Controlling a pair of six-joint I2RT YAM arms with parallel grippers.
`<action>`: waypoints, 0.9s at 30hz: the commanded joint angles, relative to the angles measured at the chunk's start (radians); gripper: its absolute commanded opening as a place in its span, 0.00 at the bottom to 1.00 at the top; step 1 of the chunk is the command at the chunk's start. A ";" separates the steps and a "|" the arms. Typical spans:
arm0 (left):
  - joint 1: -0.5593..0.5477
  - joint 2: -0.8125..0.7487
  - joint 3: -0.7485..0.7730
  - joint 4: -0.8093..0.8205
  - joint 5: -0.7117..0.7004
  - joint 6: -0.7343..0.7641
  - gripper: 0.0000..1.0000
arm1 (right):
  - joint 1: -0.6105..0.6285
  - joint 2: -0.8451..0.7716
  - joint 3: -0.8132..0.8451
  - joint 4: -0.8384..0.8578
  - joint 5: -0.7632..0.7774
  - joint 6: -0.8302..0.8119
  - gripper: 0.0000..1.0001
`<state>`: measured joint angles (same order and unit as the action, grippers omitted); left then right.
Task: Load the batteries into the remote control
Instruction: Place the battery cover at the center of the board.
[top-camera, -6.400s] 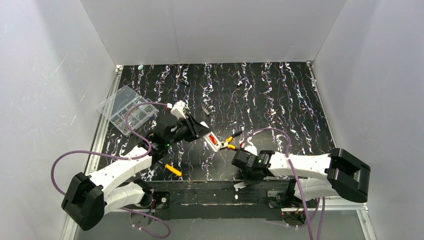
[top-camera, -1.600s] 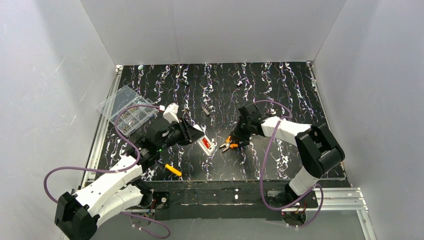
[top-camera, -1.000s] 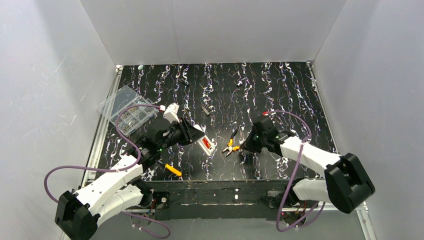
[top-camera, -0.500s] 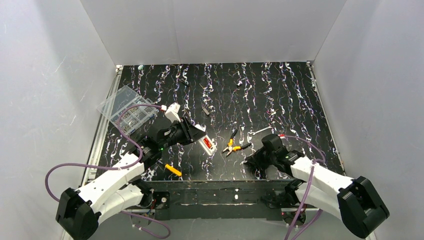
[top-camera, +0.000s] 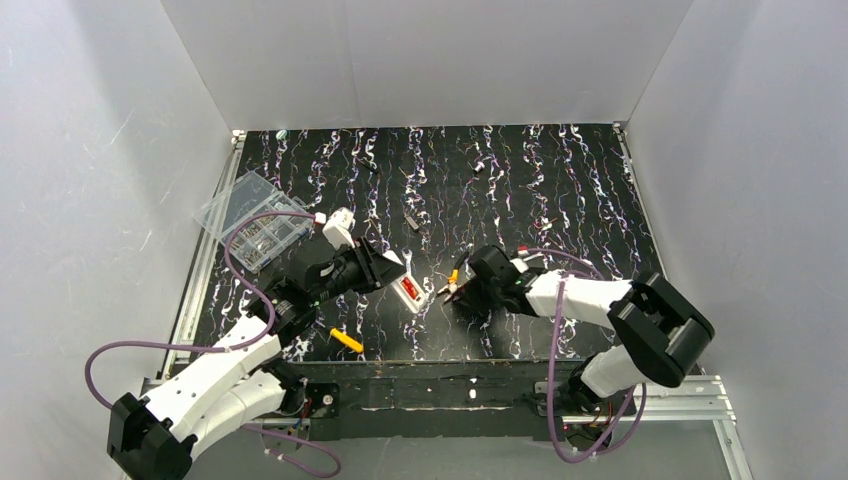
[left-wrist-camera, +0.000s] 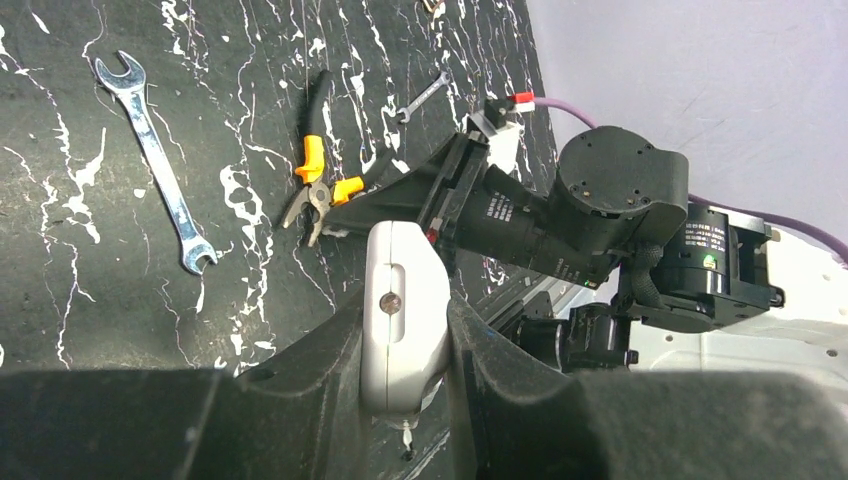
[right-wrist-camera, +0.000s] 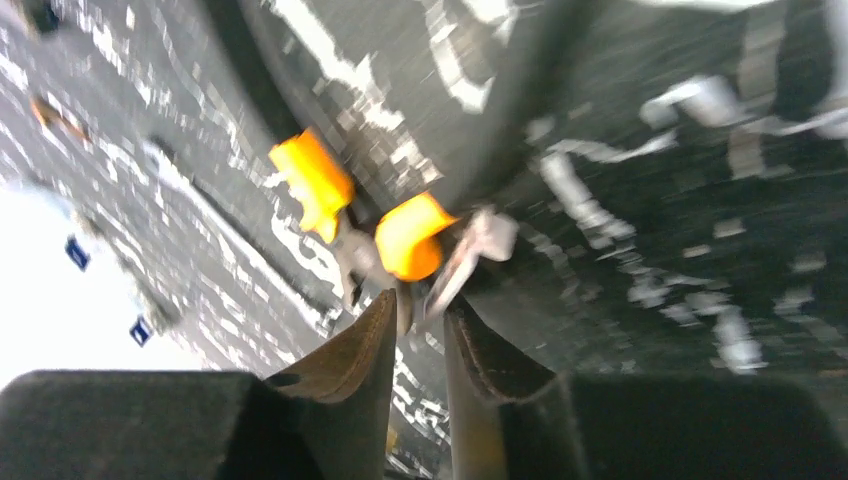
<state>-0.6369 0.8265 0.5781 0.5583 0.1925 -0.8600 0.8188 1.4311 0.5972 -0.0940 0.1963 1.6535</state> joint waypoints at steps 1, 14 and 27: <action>0.005 -0.037 0.007 0.007 -0.008 0.021 0.05 | 0.052 0.044 0.094 -0.003 -0.073 -0.053 0.32; 0.005 -0.028 0.001 0.016 -0.007 0.016 0.06 | 0.073 -0.200 0.012 -0.142 -0.044 -0.148 0.31; 0.005 -0.025 0.012 0.013 0.004 0.015 0.06 | -0.068 -0.036 0.124 -0.047 -0.120 -0.734 0.01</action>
<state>-0.6369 0.8192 0.5781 0.5400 0.1833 -0.8490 0.7586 1.3209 0.6552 -0.2005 0.1196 1.1217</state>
